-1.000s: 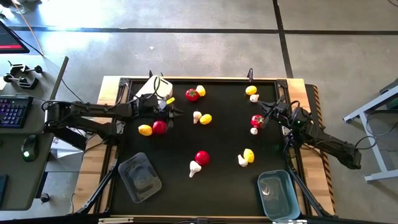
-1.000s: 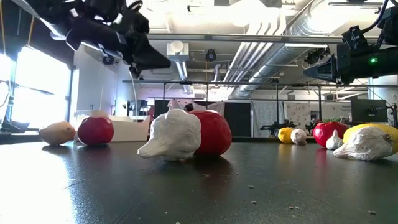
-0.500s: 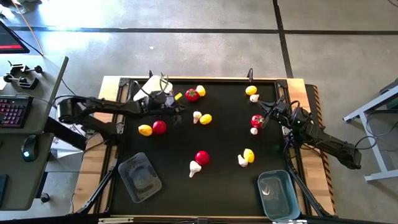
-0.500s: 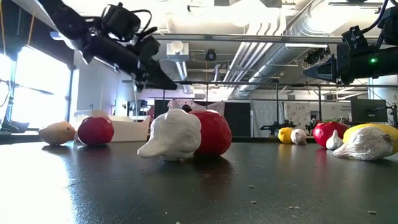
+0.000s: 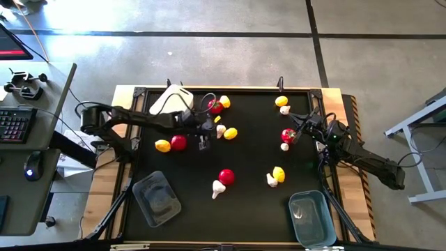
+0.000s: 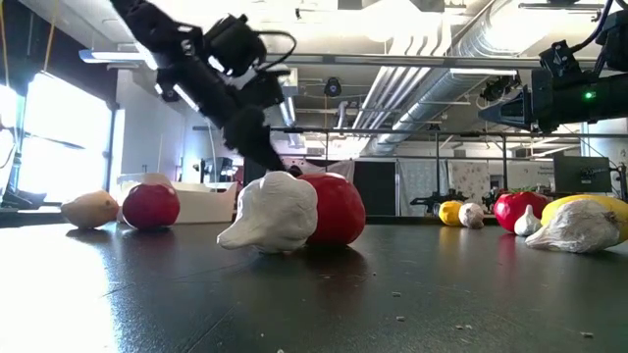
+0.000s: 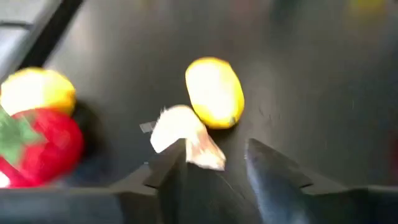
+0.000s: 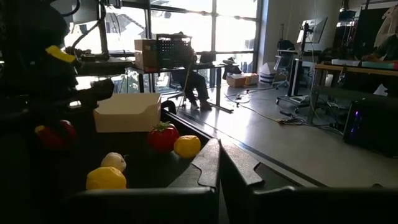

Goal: Sort produce into baskets
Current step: Put the white garlic into the transparent bin

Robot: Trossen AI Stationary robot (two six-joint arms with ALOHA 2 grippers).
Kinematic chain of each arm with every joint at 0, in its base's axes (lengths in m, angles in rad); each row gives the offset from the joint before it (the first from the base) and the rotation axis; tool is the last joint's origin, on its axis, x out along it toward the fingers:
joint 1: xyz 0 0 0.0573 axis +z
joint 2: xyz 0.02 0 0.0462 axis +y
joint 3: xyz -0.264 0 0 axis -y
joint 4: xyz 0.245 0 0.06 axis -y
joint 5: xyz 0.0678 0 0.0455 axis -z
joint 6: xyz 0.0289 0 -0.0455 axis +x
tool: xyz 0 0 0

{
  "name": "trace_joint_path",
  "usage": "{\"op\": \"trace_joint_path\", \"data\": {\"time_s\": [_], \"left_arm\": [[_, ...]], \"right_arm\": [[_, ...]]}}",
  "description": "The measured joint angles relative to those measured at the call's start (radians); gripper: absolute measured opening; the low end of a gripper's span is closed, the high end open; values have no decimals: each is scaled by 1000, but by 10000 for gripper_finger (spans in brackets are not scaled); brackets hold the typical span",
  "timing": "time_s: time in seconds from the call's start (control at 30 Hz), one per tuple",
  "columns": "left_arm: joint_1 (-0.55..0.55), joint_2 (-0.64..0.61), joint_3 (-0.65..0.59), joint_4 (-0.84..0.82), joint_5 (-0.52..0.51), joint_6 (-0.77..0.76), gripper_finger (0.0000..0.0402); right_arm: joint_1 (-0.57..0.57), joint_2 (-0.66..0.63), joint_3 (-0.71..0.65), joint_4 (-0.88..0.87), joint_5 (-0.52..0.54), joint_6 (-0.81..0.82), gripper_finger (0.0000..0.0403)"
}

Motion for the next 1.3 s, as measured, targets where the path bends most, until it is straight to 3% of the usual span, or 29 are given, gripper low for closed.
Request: {"op": "trace_joint_path", "data": {"time_s": [0.17,0.27,0.4,0.97,1.3], "left_arm": [[39,1,63,-22,37,68,226],[71,35,91,-56,122,70,233],[91,114,118,-78,136,114,234],[116,280,205,-77,95,269,229],[136,279,205,-150,104,264,175]], "right_arm": [[0,0,0,0,0,0,0],[0,0,0,0,0,0,0],[0,0,0,0,0,0,0],[0,0,0,0,0,0,0],[0,0,0,0,0,0,0]]}}
